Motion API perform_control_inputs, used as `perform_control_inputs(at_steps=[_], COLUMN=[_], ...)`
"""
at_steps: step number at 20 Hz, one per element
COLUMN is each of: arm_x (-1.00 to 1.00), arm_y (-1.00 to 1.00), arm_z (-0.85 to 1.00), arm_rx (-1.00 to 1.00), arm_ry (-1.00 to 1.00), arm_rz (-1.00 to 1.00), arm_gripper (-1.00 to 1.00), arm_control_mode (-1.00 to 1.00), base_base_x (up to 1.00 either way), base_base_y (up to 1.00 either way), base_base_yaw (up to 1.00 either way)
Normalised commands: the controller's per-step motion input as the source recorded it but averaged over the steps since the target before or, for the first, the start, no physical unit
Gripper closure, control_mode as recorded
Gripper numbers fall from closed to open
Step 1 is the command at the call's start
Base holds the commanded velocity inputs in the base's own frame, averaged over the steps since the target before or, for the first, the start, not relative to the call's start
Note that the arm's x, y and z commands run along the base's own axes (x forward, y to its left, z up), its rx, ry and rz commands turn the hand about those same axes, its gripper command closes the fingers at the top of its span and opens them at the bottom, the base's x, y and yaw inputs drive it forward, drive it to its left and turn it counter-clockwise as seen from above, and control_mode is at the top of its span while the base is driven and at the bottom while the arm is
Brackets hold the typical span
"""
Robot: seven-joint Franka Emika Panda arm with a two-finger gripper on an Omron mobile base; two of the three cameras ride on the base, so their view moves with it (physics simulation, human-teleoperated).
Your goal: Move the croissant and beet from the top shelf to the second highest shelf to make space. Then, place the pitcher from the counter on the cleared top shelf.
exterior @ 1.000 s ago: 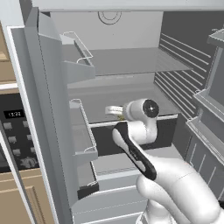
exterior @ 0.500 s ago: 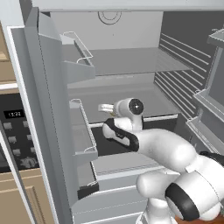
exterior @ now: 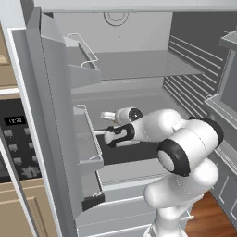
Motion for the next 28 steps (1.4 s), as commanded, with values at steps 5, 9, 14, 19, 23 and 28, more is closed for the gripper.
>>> perform_control_inputs(at_steps=[5,9,14,19,23,28], arm_x=[0.44,-0.08,-0.17,-0.41,-0.93,-1.00], arm_y=[0.16,0.04,0.00,0.00,-0.02,-0.06], arm_z=[-0.06,0.49,0.99,0.85,0.13,-0.20], arm_rx=[0.00,0.00,0.00,0.00,-0.10,-0.16], arm_ry=[0.00,0.00,0.00,0.14,0.34,0.07], arm_rz=[-0.01,0.00,0.00,0.00,0.00,0.03], arm_gripper=[-1.00,-1.00,-1.00,-1.00,-1.00,-1.00], arm_control_mode=[-1.00,-1.00,-1.00,-1.00,-1.00,-1.00], base_base_x=[0.00,0.00,0.00,0.00,0.00,0.00], base_base_y=[0.00,0.00,0.00,0.00,0.00,0.00], base_base_yaw=[0.00,0.00,0.00,0.00,0.00,0.00])
